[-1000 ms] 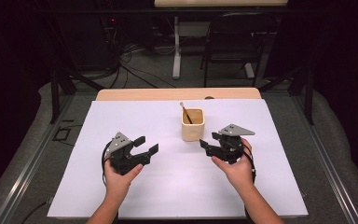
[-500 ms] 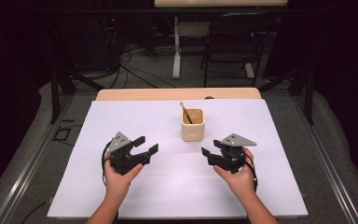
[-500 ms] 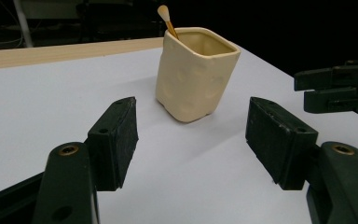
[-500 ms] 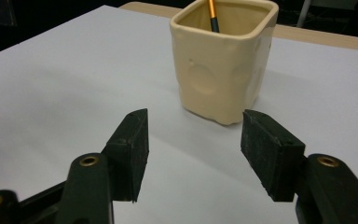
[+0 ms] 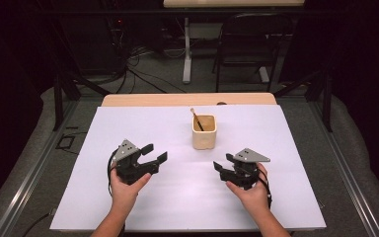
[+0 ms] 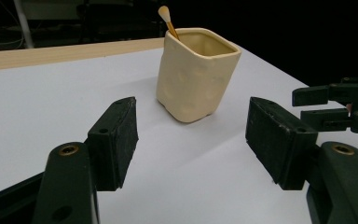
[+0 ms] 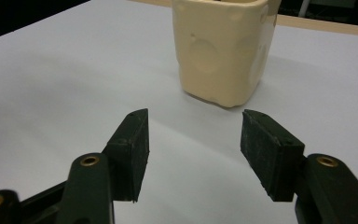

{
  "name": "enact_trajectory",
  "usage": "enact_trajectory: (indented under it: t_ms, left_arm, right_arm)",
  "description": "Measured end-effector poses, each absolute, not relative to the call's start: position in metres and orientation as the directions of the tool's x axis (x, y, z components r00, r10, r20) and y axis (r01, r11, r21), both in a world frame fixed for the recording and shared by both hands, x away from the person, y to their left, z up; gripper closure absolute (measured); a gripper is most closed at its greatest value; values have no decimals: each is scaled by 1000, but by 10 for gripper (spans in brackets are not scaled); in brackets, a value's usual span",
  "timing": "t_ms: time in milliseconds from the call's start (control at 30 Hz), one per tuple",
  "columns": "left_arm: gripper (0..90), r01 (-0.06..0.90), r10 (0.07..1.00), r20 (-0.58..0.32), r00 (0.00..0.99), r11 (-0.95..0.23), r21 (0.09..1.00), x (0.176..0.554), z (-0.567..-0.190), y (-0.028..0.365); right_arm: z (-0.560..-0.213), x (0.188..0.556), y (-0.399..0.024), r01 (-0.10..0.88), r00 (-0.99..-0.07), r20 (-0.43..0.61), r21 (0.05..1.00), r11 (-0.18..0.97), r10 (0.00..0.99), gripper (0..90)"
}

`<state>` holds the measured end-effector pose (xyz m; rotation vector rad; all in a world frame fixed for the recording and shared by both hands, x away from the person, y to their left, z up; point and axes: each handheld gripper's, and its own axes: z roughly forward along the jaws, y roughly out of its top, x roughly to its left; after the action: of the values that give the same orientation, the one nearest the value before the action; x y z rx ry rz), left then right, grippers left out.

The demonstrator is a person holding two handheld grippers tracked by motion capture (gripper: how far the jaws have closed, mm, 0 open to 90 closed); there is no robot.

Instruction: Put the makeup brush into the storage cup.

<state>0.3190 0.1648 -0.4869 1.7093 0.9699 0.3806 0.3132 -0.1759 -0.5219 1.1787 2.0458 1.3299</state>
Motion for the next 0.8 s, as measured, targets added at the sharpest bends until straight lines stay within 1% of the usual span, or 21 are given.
enact_trajectory:
  t_ms: [33, 133, 233, 400, 633, 767, 800]
  left_arm:
    - [346, 414, 758, -209, 618, -88, 906, 319, -487, 165]
    - [346, 418, 757, -206, 621, -97, 903, 320, -489, 164]
    - [346, 419, 759, -212, 616, -88, 903, 320, -490, 163]
    - [346, 422, 755, -206, 623, -102, 901, 319, -491, 161]
    - [346, 422, 753, -207, 625, -102, 901, 319, -491, 160]
    - [346, 418, 752, -206, 626, -100, 903, 319, -491, 161]
    - [346, 419, 752, -209, 625, -97, 903, 319, -491, 160]
  right_arm:
    - [-524, 312, -176, 403, -549, 85, 899, 174, 832, 418]
    - [-525, 309, -176, 394, -553, 81, 902, 175, 829, 419]
    - [-527, 309, -176, 418, -555, 105, 893, 168, 825, 417]
    - [-534, 309, -174, 436, -556, 116, 883, 171, 823, 419]
    - [-539, 308, -169, 431, -568, 98, 882, 193, 817, 422]
    - [-542, 309, -166, 405, -576, 65, 888, 215, 815, 429]
    - [-541, 308, -167, 415, -579, 64, 881, 226, 813, 429]
